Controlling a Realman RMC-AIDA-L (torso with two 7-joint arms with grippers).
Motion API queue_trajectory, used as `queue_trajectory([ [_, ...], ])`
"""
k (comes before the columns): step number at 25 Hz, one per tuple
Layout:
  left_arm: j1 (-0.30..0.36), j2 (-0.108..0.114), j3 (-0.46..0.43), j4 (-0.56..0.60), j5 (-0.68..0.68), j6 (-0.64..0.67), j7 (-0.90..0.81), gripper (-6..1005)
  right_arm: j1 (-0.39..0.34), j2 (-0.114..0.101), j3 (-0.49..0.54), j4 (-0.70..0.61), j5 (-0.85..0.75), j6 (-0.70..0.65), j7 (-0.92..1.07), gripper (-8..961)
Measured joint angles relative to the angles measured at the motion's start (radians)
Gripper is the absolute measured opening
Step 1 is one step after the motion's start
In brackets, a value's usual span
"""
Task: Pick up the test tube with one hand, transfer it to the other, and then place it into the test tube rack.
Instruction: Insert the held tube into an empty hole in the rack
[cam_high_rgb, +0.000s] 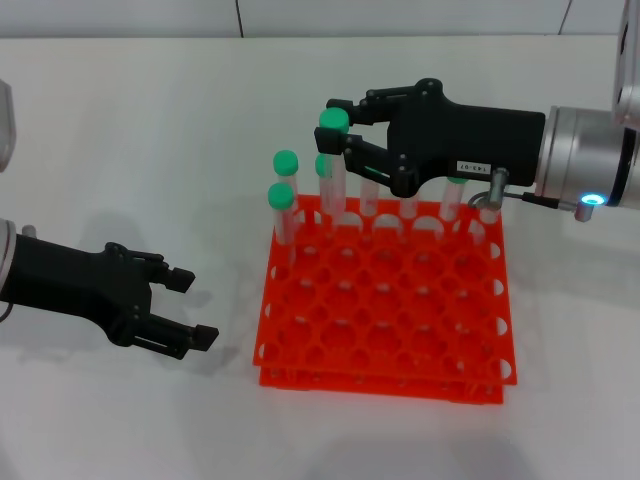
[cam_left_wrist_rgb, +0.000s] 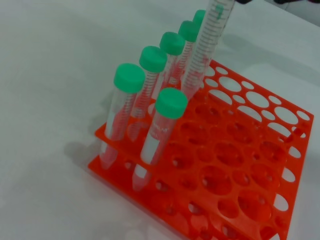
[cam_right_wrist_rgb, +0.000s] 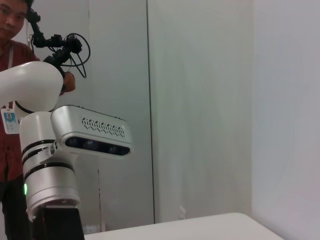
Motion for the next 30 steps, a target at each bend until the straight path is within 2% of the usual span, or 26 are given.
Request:
queue_trajectory([
  [30,-0.002,0.0,0.0,-0.01,-0.003,-0.013,0.015,878,0.031,0.002,-0.119,0.081,0.091,0.095,-0.05,266],
])
